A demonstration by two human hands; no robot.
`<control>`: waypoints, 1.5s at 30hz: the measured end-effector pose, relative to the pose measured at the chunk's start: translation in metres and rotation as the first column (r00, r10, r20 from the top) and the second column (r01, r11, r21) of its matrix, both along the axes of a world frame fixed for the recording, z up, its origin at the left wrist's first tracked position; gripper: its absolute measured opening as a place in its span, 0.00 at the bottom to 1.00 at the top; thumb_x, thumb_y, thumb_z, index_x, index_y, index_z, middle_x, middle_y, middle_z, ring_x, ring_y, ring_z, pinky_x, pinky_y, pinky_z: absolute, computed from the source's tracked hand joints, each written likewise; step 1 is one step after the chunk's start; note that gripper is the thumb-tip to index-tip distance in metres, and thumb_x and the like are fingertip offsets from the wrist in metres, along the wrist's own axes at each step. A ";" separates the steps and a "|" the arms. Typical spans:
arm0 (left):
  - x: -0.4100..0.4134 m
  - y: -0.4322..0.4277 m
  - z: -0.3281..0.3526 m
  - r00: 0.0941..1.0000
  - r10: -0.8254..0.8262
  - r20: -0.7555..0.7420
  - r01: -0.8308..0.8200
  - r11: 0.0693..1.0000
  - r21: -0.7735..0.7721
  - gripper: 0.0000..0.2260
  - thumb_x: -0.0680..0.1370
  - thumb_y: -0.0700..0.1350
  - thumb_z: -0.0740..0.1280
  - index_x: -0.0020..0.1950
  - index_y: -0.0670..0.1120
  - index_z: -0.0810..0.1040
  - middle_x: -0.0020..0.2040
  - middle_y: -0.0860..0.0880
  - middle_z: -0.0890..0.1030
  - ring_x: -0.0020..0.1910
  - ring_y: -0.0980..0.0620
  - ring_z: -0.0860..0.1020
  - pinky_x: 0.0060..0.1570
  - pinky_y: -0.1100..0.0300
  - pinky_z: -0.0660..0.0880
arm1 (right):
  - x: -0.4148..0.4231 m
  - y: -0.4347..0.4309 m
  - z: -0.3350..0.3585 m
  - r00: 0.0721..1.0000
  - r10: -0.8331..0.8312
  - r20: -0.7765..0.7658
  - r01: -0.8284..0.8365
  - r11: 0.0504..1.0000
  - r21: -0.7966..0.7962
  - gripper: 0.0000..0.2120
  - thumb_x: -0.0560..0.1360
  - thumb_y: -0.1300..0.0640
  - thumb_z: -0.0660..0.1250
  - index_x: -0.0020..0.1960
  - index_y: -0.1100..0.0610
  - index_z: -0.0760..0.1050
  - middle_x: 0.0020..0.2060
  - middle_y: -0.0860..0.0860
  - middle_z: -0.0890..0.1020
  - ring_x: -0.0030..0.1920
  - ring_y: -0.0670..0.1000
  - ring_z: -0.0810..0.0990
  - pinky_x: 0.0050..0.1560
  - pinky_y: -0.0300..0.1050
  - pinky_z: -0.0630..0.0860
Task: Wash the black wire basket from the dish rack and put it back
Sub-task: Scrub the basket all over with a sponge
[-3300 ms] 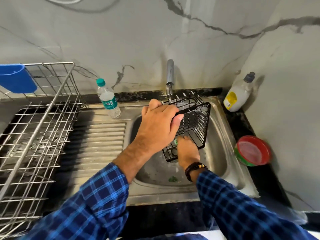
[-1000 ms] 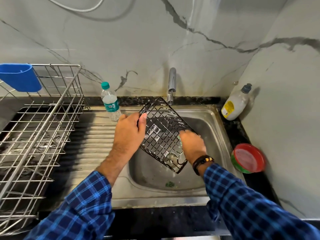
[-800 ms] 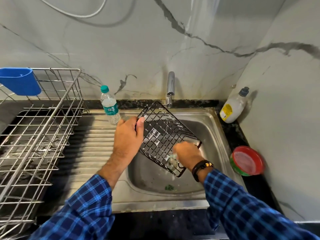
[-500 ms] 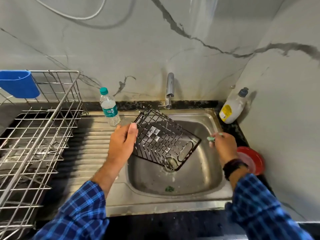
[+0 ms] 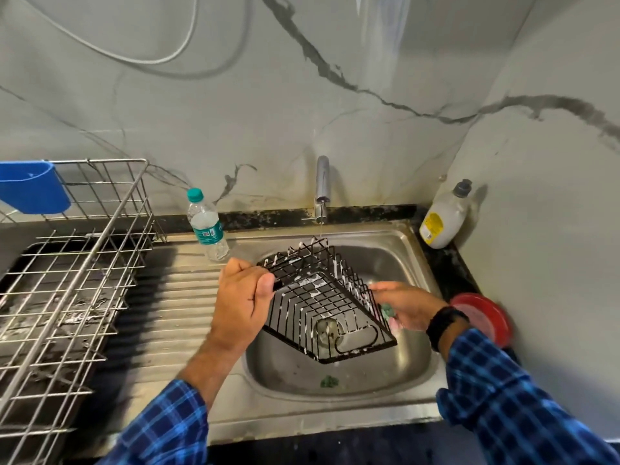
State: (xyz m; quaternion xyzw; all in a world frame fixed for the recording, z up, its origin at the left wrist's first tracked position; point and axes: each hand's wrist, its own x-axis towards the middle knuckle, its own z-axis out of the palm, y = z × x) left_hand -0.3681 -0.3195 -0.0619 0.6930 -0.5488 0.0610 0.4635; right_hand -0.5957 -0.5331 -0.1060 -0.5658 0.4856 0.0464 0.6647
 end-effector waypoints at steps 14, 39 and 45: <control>0.002 -0.004 -0.009 0.013 0.617 -0.787 0.281 0.753 0.595 0.28 0.79 0.70 0.52 0.58 0.49 0.78 0.46 0.49 0.85 0.48 0.49 0.80 0.60 0.45 0.64 | -0.002 0.028 0.039 0.986 0.114 0.121 0.045 0.517 -0.855 0.08 0.77 0.58 0.69 0.51 0.46 0.82 0.45 0.39 0.83 0.44 0.34 0.79 0.41 0.24 0.70; 0.004 -0.043 -0.024 -0.006 0.484 -0.875 -0.198 0.857 0.476 0.29 0.83 0.64 0.51 0.72 0.44 0.71 0.43 0.46 0.75 0.30 0.53 0.67 0.26 0.61 0.62 | -0.031 0.042 0.026 0.965 -0.117 0.236 0.262 0.506 -0.822 0.11 0.80 0.55 0.66 0.62 0.48 0.78 0.55 0.44 0.82 0.52 0.40 0.80 0.55 0.41 0.79; -0.010 -0.052 -0.040 0.051 0.441 -0.896 -0.240 0.876 0.418 0.26 0.84 0.61 0.50 0.72 0.47 0.72 0.50 0.43 0.81 0.45 0.45 0.80 0.44 0.52 0.78 | 0.053 0.037 0.042 1.000 0.006 0.028 0.021 0.514 -0.858 0.24 0.80 0.69 0.57 0.75 0.57 0.64 0.70 0.56 0.71 0.69 0.54 0.71 0.69 0.37 0.65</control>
